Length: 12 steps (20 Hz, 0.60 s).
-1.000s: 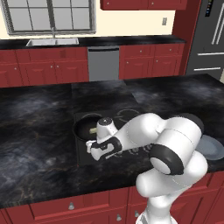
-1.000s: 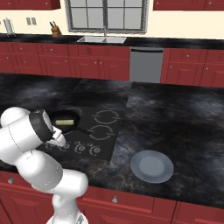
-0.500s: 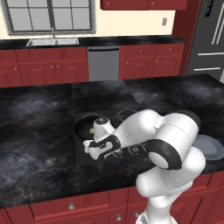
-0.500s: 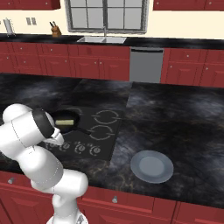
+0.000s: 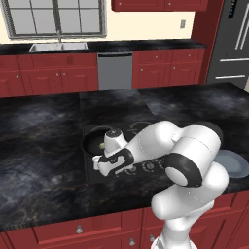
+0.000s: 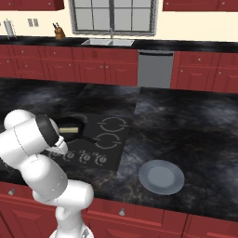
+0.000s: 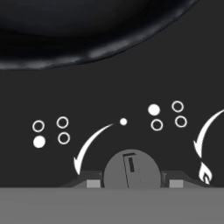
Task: Pick up the butter stick and place it in the pan. Then turn on the burner for the pan.
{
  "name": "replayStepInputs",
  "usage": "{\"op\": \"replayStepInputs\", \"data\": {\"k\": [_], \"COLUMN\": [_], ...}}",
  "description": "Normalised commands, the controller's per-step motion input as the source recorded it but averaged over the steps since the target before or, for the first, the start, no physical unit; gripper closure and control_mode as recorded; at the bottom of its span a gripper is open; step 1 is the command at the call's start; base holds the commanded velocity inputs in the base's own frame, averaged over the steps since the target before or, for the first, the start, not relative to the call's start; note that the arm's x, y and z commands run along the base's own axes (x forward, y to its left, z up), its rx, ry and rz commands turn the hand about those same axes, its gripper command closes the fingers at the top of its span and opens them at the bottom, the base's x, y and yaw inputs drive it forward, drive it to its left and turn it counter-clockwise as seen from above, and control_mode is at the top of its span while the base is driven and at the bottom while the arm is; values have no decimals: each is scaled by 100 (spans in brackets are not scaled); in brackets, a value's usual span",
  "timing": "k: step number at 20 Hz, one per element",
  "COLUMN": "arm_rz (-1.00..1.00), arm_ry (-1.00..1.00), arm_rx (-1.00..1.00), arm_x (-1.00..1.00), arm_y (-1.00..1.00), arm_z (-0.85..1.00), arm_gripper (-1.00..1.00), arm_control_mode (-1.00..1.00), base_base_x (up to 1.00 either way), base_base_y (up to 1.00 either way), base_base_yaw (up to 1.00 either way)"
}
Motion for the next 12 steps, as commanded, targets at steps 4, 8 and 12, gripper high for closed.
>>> {"op": "replayStepInputs", "data": {"k": [4,8,12], "arm_rz": [6,14,19], "arm_ry": [-2,-1,0], "arm_rx": [0,0,0], "arm_x": [-16,-25,-16], "arm_y": [-11,-1,0], "arm_z": [-17,-26,-24], "arm_gripper": [100,100,100], "arm_control_mode": [-100,-100,-100], "base_base_x": [0,0,0], "base_base_y": [0,0,0], "base_base_yaw": [0,0,0]}}
